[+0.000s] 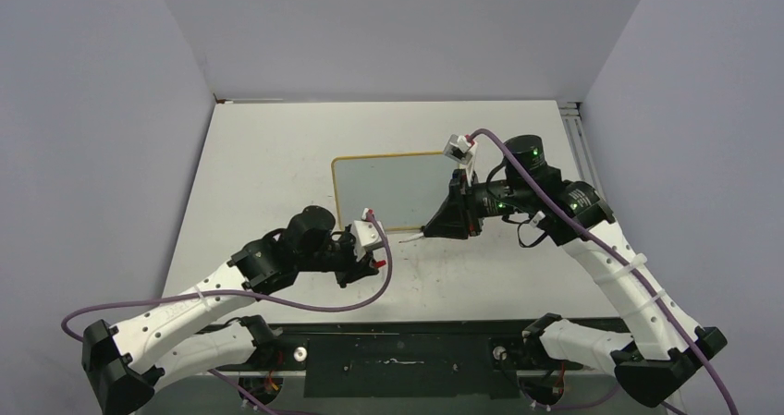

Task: Write a sentence on the whiteboard
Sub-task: Open the whiteboard marker at the center of the board, then place the pen cap at the center of the board.

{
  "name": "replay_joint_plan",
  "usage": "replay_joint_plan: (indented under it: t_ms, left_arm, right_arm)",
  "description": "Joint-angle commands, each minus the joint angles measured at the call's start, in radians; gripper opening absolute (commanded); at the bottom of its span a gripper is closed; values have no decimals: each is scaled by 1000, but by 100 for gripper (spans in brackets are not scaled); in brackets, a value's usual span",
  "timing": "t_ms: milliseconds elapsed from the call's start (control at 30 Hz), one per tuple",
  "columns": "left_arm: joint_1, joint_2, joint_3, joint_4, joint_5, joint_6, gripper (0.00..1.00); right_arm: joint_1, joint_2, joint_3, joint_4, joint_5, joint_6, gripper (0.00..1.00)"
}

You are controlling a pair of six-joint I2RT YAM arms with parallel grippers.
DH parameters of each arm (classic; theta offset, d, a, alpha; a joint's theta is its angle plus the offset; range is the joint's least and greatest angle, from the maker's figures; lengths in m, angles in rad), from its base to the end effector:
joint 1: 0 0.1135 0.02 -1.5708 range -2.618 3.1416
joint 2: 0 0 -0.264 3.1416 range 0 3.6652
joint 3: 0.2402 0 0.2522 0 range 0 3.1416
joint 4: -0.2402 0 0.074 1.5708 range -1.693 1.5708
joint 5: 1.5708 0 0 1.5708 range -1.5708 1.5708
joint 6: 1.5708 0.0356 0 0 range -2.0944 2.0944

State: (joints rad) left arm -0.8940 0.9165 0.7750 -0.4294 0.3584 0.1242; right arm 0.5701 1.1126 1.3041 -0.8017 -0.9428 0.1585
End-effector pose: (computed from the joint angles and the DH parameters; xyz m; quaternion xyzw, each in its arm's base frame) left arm 0.1159 -0.1642 0.2898 0.4955 0.7124 -0.3221 0.3785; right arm 0.1613 0.1376 0.4014 -0.3669 0.7306 0.5230 0.2411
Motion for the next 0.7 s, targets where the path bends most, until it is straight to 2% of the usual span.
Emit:
replay_joint_plan:
  t_ms: [0,167,400,500,667]
  left_arm:
    - [2,-5,8,-38,-24,9,0]
    - [4,-8,10,-41,-34,8,0]
    - [14,-28,21,-40,-67,-23,0]
    - [14,-44,24,-24,-141,-98,0]
    - [-9,-76,-17,67,-231,-322,0]
  right_arm:
    - [-3,-21,64,-28,-7,-39,5]
    - [-3,-17,90,-72,53,-68,5]
    - [-3,-34,67,-41,182,-33,5]
    - [-3,-72,24,38,300,14,5]
    - [-2,-160,-51,159,505,77,5]
